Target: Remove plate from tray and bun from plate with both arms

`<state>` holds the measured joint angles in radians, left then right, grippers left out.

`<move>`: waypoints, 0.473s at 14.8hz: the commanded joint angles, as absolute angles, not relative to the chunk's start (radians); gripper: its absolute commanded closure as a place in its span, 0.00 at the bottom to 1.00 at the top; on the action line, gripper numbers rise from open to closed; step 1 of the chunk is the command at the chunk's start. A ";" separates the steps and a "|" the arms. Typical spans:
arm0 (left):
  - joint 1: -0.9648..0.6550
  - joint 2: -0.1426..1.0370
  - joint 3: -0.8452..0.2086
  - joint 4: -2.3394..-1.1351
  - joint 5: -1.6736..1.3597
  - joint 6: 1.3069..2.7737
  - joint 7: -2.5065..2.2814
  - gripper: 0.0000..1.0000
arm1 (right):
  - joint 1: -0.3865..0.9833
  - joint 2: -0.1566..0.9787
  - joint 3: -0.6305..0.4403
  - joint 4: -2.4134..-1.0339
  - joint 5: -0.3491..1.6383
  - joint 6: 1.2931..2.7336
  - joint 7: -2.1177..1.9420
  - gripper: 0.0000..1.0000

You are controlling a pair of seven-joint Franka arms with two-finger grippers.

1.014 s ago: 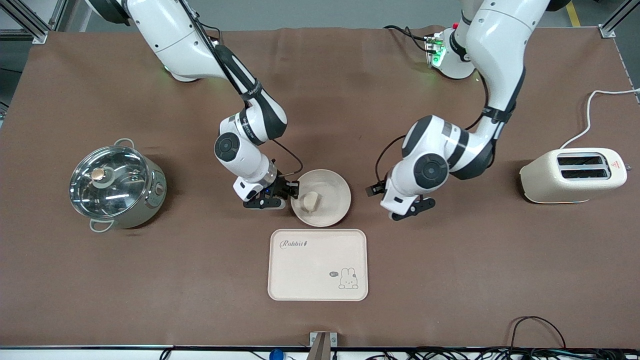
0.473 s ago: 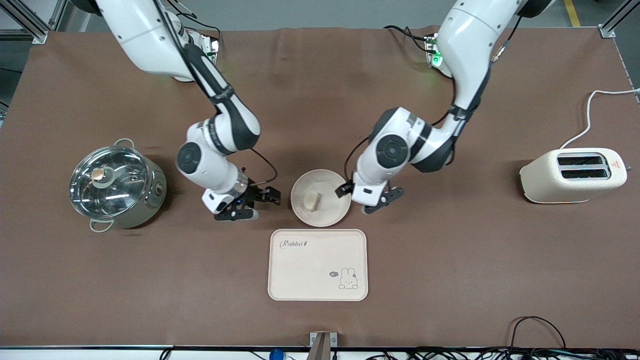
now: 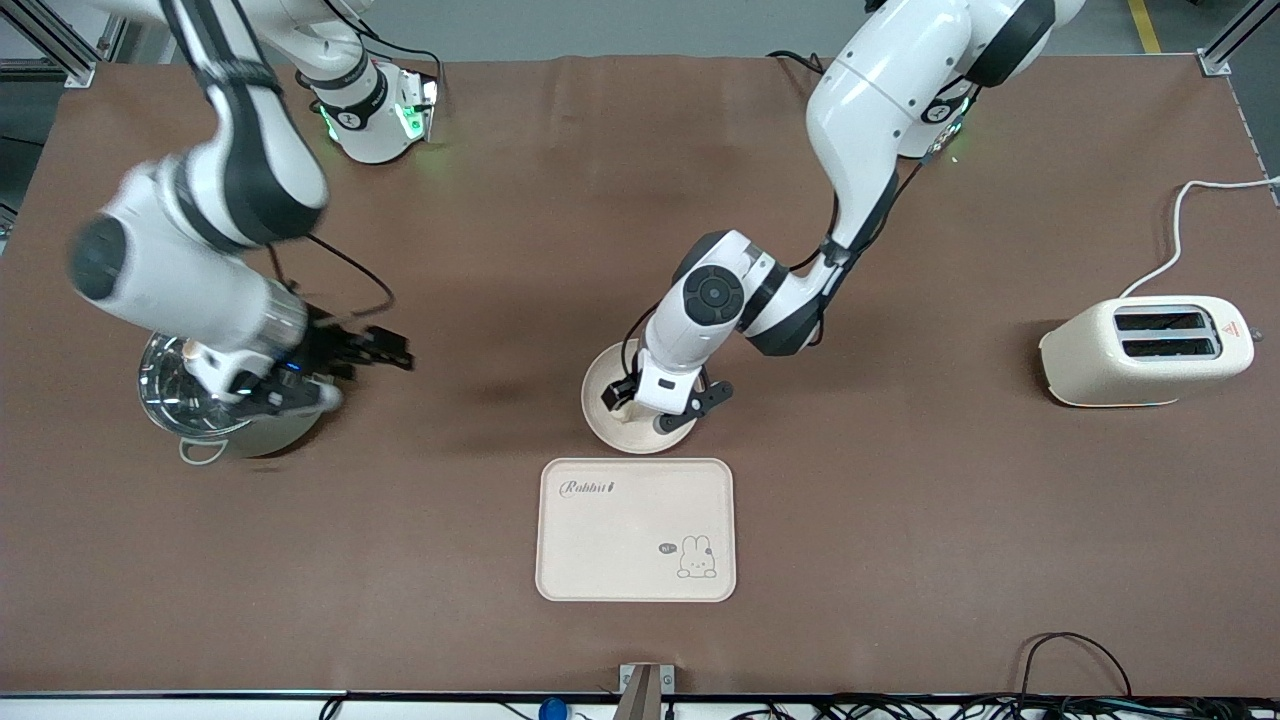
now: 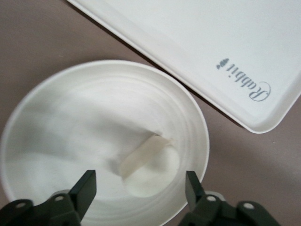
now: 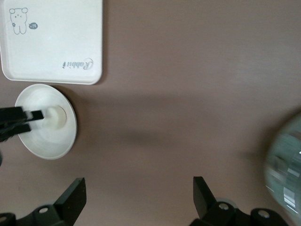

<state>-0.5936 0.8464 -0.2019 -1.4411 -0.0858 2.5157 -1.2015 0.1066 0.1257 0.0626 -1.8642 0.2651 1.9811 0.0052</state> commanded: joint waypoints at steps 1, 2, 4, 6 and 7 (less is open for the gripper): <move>-0.623 0.914 -0.187 -1.394 -0.084 2.589 -1.204 0.25 | 0.029 0.002 0.078 -1.916 0.218 1.912 -0.002 0.00; -0.623 0.922 -0.187 -1.394 -0.083 2.603 -1.203 0.27 | 0.011 -0.023 0.077 -1.916 0.207 1.899 0.006 0.00; -0.634 0.930 -0.187 -1.396 -0.077 2.606 -1.201 0.39 | -0.056 -0.049 0.078 -1.904 0.186 1.858 0.008 0.00; -0.634 0.933 -0.187 -1.396 -0.077 2.608 -1.201 0.66 | -0.090 -0.060 0.077 -1.844 0.169 1.774 0.005 0.00; -0.634 0.933 -0.187 -1.397 -0.078 2.608 -1.206 0.82 | -0.101 -0.060 0.078 -1.795 0.146 1.725 0.005 0.00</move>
<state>-0.6198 0.9190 -0.2002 -1.4184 -0.0855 2.6061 -1.1997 -0.0672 -0.0415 0.0606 -1.8537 0.1846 1.7992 0.0030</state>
